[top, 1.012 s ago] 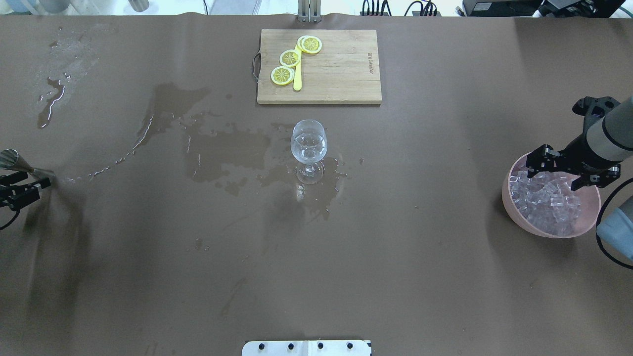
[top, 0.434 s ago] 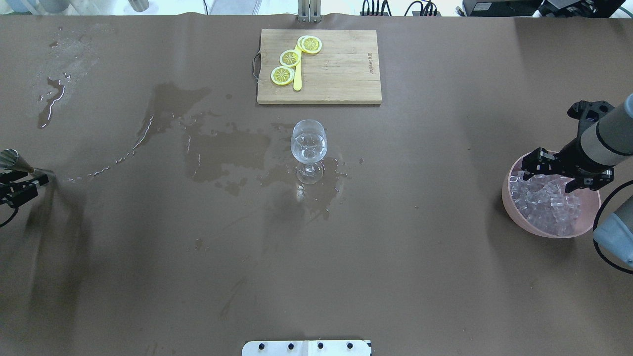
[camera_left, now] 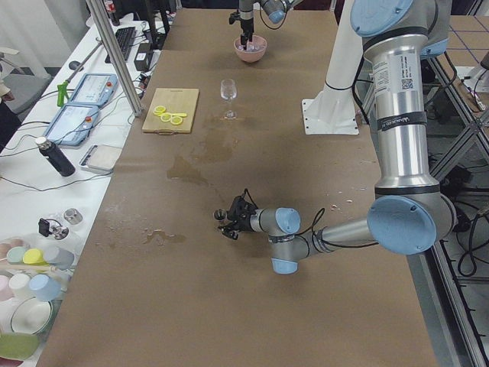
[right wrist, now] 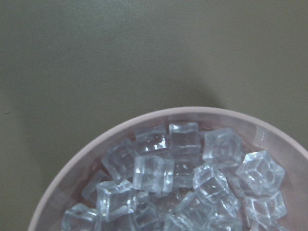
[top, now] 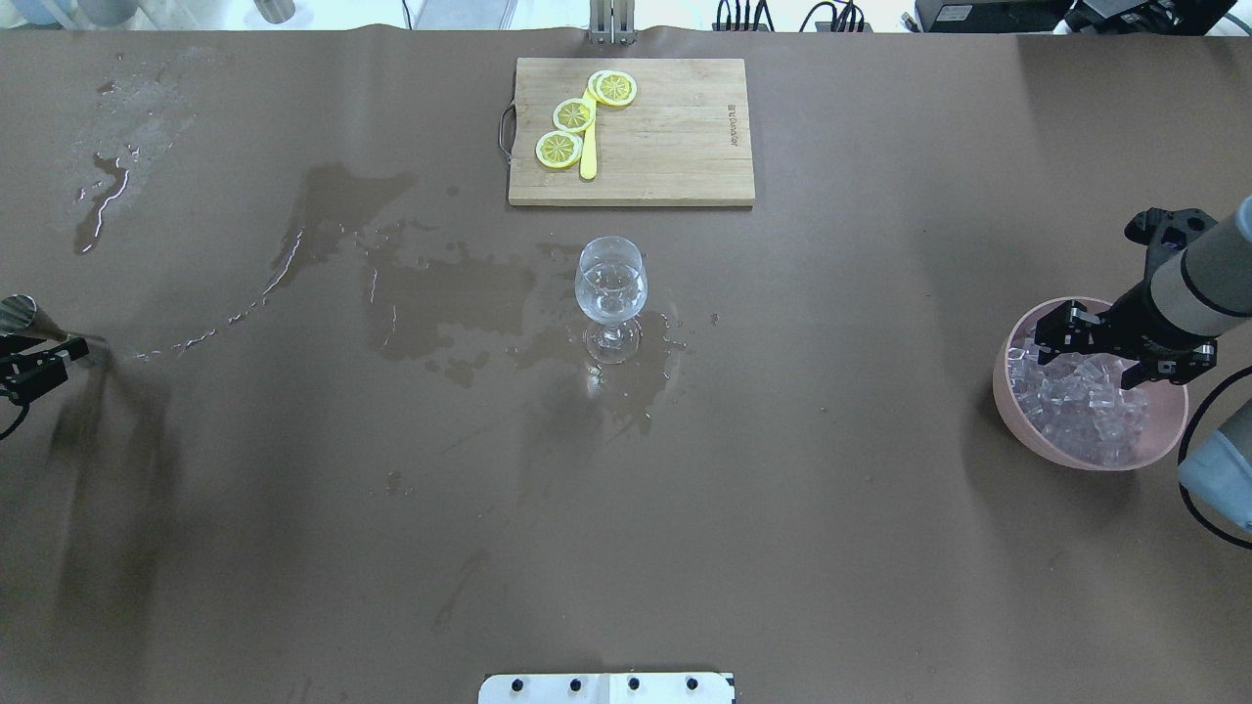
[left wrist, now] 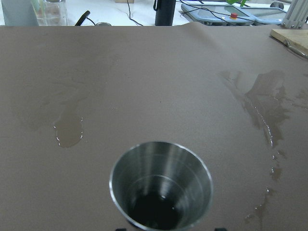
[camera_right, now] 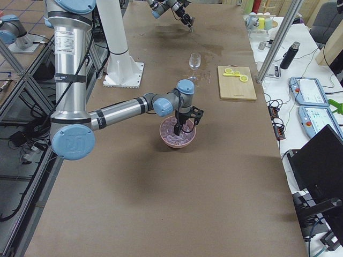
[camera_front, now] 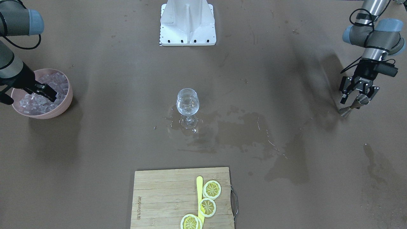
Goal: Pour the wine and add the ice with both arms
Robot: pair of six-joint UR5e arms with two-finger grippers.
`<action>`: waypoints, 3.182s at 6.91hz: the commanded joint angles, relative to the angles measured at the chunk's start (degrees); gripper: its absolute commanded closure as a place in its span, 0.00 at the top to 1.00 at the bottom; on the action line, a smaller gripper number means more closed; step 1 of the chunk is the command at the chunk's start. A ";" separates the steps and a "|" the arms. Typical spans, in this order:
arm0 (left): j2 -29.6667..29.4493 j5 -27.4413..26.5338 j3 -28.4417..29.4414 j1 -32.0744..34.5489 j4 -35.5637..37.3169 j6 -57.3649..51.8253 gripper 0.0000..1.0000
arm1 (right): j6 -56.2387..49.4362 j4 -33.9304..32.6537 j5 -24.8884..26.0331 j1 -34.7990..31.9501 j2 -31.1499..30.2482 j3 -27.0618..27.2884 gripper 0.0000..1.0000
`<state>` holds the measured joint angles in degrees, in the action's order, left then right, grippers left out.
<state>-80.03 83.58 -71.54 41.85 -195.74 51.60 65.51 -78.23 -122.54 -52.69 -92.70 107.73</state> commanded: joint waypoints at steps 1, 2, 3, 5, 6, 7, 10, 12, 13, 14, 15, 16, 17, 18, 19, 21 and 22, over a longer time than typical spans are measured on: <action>-0.47 0.00 0.00 1.04 0.27 -0.01 0.69 | 0.32 3.08 0.02 0.30 -1.26 -1.38 0.94; -1.60 -0.09 0.17 1.04 0.62 -0.01 0.69 | 0.84 3.09 0.19 1.00 -0.82 -1.47 0.91; -2.49 -0.52 0.61 1.04 0.80 0.08 0.69 | 1.98 3.17 0.11 1.10 -0.64 -1.47 0.81; -2.32 -0.88 0.62 1.13 0.71 -0.01 0.67 | 1.99 3.18 0.54 1.62 -0.64 -1.47 0.68; -2.32 -0.88 0.62 1.13 0.71 -0.01 0.65 | 1.99 3.18 0.63 1.71 -0.73 -1.56 0.68; -2.32 -0.88 0.62 1.13 0.71 -0.01 0.63 | 1.99 3.18 0.72 1.80 -0.99 -1.56 0.68; -2.23 -0.97 1.58 1.13 0.45 -0.10 0.60 | 1.99 3.52 1.33 2.15 -1.17 -1.65 0.73; -2.23 -0.88 1.85 1.22 0.28 -0.10 0.56 | 1.99 4.66 1.42 2.33 -1.17 -2.35 0.94; -2.14 -0.88 1.93 1.22 0.19 -0.01 0.54 | 1.99 4.84 1.42 2.33 -1.26 -2.87 0.93; -2.23 -0.88 1.93 1.22 0.19 -0.01 0.52 | 2.08 5.19 1.51 2.33 -1.35 -3.40 0.86; -2.23 -0.88 1.93 1.22 0.19 -0.01 0.51 | 2.16 5.20 1.51 2.33 -1.43 -3.49 0.75; -2.32 -0.97 1.93 1.22 0.19 -0.01 0.49 | 2.51 5.20 1.42 2.33 -1.43 -3.49 0.51; -2.32 -0.97 1.93 1.22 0.19 -0.01 0.48 | 2.60 5.20 1.42 2.24 -1.43 -3.06 0.29; -2.41 -1.05 1.93 1.22 0.27 -0.01 0.47 | 2.78 5.28 1.42 2.24 -1.43 -2.62 0.26; -2.41 -1.06 1.93 1.22 0.27 -0.01 0.45 | 2.87 5.11 1.51 2.15 -1.35 -0.53 0.26; -2.41 -0.97 1.93 1.22 0.27 -0.01 0.42 | 2.78 5.11 1.51 1.72 -1.35 -0.33 0.26; -2.41 -0.97 1.93 1.22 0.19 -0.01 0.39 | 2.78 5.11 1.60 1.45 -1.43 -0.33 0.27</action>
<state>-82.42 82.59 -69.61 43.07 -195.51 51.59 68.32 -73.12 -121.01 -50.92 -94.06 107.32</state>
